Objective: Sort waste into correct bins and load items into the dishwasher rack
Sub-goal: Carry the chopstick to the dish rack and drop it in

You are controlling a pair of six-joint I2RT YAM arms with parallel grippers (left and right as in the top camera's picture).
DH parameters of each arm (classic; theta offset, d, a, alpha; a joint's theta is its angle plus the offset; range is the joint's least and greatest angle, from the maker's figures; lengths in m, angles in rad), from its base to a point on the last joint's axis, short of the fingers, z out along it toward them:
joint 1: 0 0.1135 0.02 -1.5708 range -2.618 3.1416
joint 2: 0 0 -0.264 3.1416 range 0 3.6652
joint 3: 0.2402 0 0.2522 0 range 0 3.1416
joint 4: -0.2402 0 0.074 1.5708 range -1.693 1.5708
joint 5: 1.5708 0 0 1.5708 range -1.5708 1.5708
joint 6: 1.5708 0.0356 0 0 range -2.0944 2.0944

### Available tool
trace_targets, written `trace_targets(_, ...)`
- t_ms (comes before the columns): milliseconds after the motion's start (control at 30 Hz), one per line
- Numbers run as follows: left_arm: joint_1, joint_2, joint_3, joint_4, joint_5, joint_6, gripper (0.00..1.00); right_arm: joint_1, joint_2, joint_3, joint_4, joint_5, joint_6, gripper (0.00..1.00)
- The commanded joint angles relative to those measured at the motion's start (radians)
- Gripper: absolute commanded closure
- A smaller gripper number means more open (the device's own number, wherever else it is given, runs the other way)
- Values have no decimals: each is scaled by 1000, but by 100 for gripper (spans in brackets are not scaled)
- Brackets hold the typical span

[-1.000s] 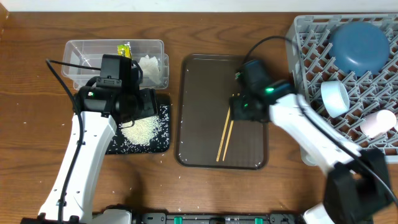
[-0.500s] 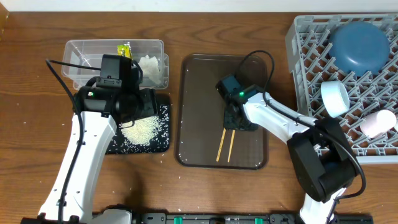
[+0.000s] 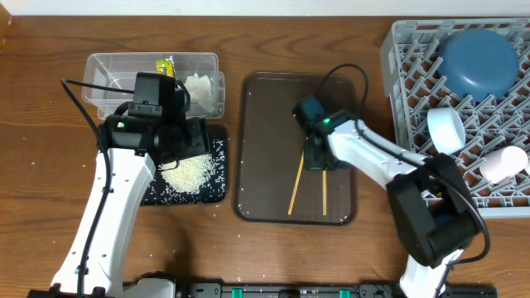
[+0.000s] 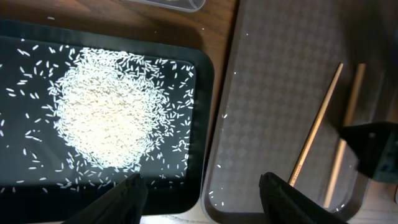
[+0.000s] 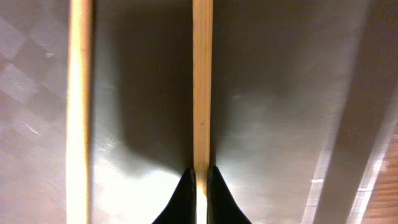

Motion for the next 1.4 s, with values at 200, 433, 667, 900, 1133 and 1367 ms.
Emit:
trace_targets(200,3,2,-10,-2,-13,10,38,-171,-316,161,-54,3,-354,99)
trace_targets(433,3,2,-11,-2,-13,10,37,-385,-362,170,-59,5,-541,99)
trace_targets(667,3,2,-11,-2,-13,10,38,-536,-277,170,-60,-4,-568,99)
trace_targets(900,3,2,-11,-2,-13,10,38,-546,-183,170,-36,24,-602,99)
trace_targets(1133,3,2,-11,-2,-13,10,38,-546,-175,174,5,43,-602,69)
trace_targets(1367,3,2,-11,-2,-13,10,38,-533,-205,205,-15,-16,-568,43)
